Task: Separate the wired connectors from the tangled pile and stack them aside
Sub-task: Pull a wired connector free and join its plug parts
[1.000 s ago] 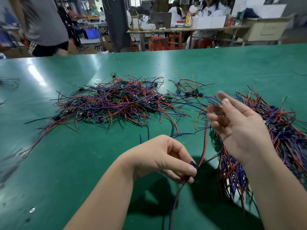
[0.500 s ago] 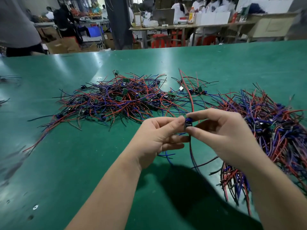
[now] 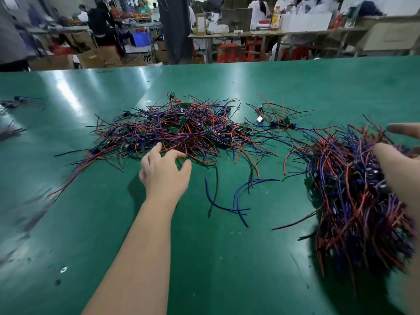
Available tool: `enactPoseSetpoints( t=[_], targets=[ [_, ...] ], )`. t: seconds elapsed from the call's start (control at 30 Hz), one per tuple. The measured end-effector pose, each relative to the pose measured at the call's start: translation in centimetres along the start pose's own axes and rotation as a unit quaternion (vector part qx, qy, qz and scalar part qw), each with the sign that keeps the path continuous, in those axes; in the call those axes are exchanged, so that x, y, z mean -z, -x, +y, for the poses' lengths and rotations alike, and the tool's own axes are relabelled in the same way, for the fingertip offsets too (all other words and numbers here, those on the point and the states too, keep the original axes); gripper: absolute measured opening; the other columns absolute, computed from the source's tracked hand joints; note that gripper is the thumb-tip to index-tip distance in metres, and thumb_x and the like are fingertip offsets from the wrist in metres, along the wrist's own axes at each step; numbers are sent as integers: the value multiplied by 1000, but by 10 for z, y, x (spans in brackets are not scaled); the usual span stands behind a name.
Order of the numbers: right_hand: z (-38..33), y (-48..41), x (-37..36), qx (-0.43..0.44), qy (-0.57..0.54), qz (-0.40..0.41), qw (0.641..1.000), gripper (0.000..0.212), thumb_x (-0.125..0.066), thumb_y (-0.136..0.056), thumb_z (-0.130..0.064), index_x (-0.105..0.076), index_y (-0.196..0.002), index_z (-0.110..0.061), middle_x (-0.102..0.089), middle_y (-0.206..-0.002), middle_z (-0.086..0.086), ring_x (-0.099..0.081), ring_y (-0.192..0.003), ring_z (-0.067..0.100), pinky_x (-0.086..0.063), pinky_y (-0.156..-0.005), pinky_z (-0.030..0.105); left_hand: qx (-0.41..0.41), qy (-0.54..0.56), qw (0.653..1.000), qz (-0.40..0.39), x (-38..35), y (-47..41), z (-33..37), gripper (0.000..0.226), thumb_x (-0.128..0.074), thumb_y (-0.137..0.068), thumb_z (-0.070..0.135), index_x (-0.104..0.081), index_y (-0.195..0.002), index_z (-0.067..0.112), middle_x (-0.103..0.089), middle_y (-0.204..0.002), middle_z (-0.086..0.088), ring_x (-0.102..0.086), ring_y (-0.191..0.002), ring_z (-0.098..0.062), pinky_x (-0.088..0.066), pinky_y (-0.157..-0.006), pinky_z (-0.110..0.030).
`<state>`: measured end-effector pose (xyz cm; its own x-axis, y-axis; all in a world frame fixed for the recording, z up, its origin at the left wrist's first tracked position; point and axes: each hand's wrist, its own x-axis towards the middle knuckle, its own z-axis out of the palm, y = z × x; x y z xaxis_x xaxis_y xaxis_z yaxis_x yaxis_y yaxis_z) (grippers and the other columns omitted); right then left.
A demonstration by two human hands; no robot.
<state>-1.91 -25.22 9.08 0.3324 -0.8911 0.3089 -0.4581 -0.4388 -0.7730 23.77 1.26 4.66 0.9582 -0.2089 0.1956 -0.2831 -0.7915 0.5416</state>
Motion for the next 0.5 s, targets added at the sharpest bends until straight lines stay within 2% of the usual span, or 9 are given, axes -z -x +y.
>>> enactPoseSetpoints(
  t=[0.1, 0.23, 0.3, 0.37, 0.43, 0.5],
  targets=[
    [-48, 23, -7, 49, 5, -20, 999, 27, -54, -64, -54, -54, -89, -65, -62, -92, 2, -60, -76, 32, -55, -75, 49, 9, -21, 998, -57, -7, -6, -4, 25, -46, -95, 43, -60, -115, 37, -24, -156, 2, -17, -141, -23, -13, -112, -47],
    [-65, 36, -14, 58, -13, -60, 996, 26, -51, -65, -48, -58, -88, -55, -60, -103, 6, -60, -89, 28, -52, -83, 52, 0, -47, 998, -48, -11, -11, -4, 36, -33, -99, 39, -65, -111, 27, -44, -142, 4, -36, -128, -22, -22, -104, -47],
    [-68, 38, -17, 61, -18, -70, 995, 23, -55, -71, -39, -61, -91, -48, -59, -108, 6, -57, -90, 25, -50, -87, 50, 7, -58, 998, -34, -12, -11, -6, 35, -34, -100, 36, -63, -118, 27, -45, -139, 2, -37, -126, -24, -23, -103, -45],
    [-69, 40, -20, 72, -32, -76, 994, 21, -61, -78, -29, -62, -94, -42, -59, -110, 7, -56, -82, 22, -49, -86, 46, 21, -68, 997, -32, -12, -12, -6, 34, -35, -101, 33, -61, -122, 27, -47, -135, -1, -37, -123, -27, -25, -100, -44],
    [-65, 38, -23, 76, -32, -70, 994, 20, -63, -80, -24, -64, -93, -40, -59, -108, 6, -54, -84, 19, -46, -84, 39, 20, -67, 997, -25, -11, -13, -5, 30, -40, -101, 31, -63, -120, 27, -55, -126, -3, -42, -118, -28, -29, -96, -42],
    [-66, 38, -25, 67, -32, -71, 995, 20, -63, -80, -22, -64, -91, -38, -59, -106, 6, -54, -89, 18, -43, -80, 35, 0, -32, 999, -3, -11, -12, -3, 22, -51, -97, 31, -68, -111, 30, -66, -110, 3, -53, -106, -24, -29, -89, -37]
  ],
)
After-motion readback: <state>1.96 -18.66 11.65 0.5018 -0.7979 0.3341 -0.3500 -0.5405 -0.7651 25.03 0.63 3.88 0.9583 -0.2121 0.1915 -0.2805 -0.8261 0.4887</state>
